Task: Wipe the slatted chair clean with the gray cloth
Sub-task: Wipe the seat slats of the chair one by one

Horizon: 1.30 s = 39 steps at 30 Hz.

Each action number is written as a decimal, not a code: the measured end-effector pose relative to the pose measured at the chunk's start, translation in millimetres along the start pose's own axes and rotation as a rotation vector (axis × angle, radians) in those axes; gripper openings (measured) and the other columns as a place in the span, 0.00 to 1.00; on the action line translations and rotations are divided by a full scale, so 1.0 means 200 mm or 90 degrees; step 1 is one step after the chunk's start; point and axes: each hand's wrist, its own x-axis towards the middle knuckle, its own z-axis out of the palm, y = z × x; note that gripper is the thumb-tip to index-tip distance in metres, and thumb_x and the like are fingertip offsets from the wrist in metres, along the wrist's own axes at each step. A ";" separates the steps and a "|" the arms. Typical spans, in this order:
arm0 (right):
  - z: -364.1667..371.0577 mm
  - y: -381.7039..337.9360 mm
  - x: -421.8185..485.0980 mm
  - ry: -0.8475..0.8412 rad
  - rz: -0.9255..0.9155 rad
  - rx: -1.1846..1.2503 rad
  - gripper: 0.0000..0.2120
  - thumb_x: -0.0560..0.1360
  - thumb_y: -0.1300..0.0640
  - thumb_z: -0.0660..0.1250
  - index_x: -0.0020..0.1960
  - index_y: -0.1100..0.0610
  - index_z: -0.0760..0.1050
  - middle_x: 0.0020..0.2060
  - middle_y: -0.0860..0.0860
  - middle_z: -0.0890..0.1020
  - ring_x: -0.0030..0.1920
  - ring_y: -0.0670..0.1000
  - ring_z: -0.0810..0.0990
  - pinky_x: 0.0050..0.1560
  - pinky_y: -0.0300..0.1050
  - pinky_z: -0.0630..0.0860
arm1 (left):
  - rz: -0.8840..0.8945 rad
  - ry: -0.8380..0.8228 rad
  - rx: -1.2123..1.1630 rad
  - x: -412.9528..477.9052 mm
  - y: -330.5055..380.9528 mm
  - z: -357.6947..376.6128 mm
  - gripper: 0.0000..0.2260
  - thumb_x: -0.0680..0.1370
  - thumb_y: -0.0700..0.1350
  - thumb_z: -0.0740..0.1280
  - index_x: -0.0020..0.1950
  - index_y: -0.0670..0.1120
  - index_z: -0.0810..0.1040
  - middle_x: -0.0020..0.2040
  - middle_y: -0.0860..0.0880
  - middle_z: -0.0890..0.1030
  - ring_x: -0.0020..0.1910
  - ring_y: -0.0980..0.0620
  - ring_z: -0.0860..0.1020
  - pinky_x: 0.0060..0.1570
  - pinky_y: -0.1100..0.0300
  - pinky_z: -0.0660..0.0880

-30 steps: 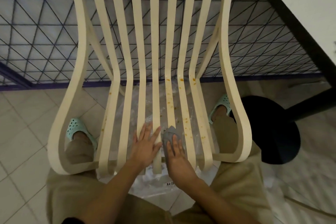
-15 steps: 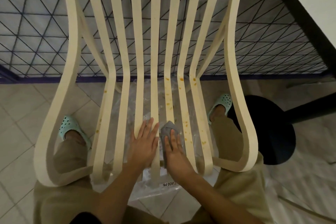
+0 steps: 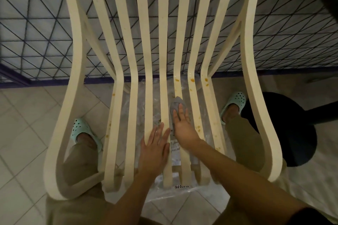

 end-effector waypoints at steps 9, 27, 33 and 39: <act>-0.01 -0.01 -0.03 -0.018 0.017 0.008 0.39 0.79 0.67 0.58 0.79 0.60 0.34 0.76 0.58 0.30 0.76 0.63 0.33 0.75 0.55 0.60 | 0.000 -0.001 -0.033 0.00 0.00 -0.01 0.24 0.82 0.56 0.45 0.78 0.57 0.54 0.79 0.56 0.47 0.78 0.55 0.47 0.70 0.42 0.59; 0.23 -0.04 -0.59 -0.027 -0.021 0.007 0.47 0.78 0.61 0.65 0.70 0.57 0.25 0.70 0.56 0.24 0.70 0.59 0.26 0.74 0.47 0.59 | -0.004 0.024 -0.095 -0.01 -0.01 -0.01 0.25 0.81 0.58 0.43 0.78 0.56 0.57 0.79 0.58 0.50 0.78 0.57 0.48 0.71 0.43 0.58; 0.21 -0.03 -0.49 -0.018 -0.025 0.010 0.40 0.80 0.62 0.60 0.77 0.60 0.31 0.69 0.57 0.24 0.73 0.62 0.29 0.73 0.48 0.64 | -0.010 0.021 -0.101 -0.01 0.00 -0.02 0.26 0.80 0.58 0.42 0.78 0.56 0.57 0.79 0.57 0.50 0.77 0.58 0.48 0.72 0.44 0.56; 0.15 -0.01 -0.28 -0.006 -0.017 -0.004 0.41 0.79 0.64 0.61 0.78 0.59 0.33 0.75 0.59 0.29 0.76 0.63 0.33 0.73 0.48 0.60 | -0.014 0.044 -0.079 0.00 -0.01 -0.01 0.23 0.81 0.54 0.49 0.75 0.55 0.64 0.78 0.55 0.57 0.77 0.55 0.56 0.67 0.43 0.64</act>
